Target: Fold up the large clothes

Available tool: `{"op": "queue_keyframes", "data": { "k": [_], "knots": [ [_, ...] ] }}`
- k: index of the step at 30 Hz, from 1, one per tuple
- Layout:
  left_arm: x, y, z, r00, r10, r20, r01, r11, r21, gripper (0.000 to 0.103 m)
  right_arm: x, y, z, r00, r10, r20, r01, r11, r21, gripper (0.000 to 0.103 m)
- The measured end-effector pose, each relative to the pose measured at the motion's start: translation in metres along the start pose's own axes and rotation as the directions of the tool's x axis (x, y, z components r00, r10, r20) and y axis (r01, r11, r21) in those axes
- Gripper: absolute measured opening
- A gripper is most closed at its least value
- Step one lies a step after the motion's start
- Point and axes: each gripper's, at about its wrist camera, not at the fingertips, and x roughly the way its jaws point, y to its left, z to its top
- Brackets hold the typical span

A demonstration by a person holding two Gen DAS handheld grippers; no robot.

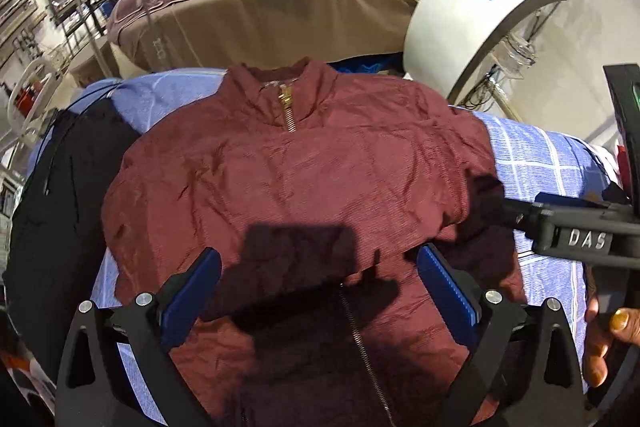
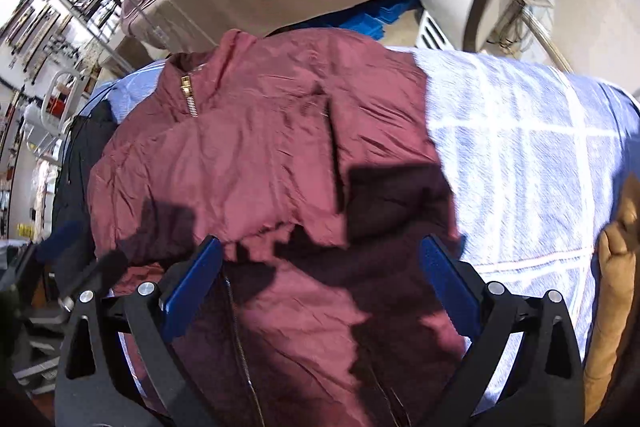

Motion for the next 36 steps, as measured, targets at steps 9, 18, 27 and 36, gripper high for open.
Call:
{"op": "queue_keyframes", "data": {
  "k": [9, 18, 27, 36],
  "knots": [
    [0.01, 0.106, -0.074, 0.987, 0.115, -0.116, -0.138, 0.967, -0.212, 0.096, 0.068, 0.077, 0.019, 0.996, -0.051, -0.078, 0.034, 0.979, -0.199, 0.098],
    [0.007, 0.146, -0.138, 0.98, 0.121, -0.157, -0.165, 0.936, -0.311, 0.096, 0.149, 0.079, 0.008, 0.966, -0.212, -0.146, 0.161, 0.941, -0.299, 0.098],
    [-0.002, 0.111, -0.15, 0.996, 0.068, -0.055, -0.079, 0.969, -0.235, 0.097, 0.146, 0.081, 0.004, 0.962, -0.225, -0.155, 0.169, 0.936, -0.309, 0.098],
    [-0.017, 0.121, -0.17, 0.997, 0.019, -0.069, -0.034, 0.974, -0.223, 0.097, 0.064, 0.05, -0.027, 0.991, -0.097, -0.089, 0.066, 0.952, -0.3, 0.098]
  ]
}}
